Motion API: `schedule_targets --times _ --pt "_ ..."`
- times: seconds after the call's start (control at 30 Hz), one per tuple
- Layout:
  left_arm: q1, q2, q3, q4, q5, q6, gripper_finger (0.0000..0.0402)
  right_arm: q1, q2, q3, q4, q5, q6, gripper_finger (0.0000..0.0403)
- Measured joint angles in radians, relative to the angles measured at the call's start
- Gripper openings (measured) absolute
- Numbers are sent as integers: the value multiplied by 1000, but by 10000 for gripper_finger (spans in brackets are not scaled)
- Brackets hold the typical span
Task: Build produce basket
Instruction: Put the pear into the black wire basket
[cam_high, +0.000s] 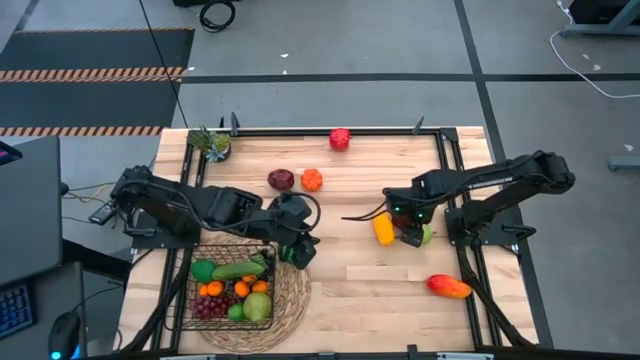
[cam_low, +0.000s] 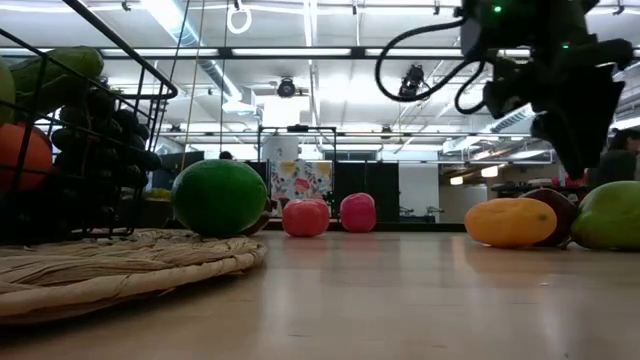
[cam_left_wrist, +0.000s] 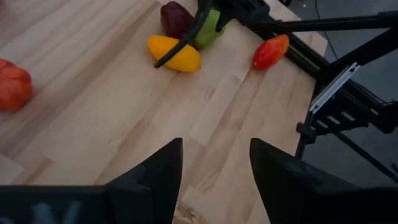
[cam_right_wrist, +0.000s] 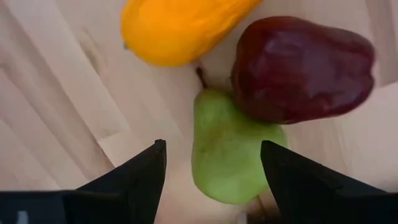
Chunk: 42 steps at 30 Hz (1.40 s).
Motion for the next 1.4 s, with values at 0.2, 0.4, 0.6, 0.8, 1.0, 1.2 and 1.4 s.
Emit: schedule_targets --times 0.2,0.4,0.6,0.8,1.0,1.2,1.4 --pt "12 17 2 78 -1 -3 190 21 -50 -76 38 -4 -33 266" --pt "16 25 2 112 0 -4 193 64 -29 -102 99 -24 -83 266" --pt "16 27 2 116 0 -15 190 114 1 -102 166 -3 -126 266" --pt "16 27 1 126 0 -34 188 160 44 -101 220 -7 -95 266" --pt "16 27 1 139 0 -38 186 196 132 -101 271 -7 -66 266" --pt "9 27 2 142 0 -60 182 206 249 -101 265 24 -66 266" --pt "-5 27 2 143 0 -72 182 205 330 -94 250 31 -134 256"
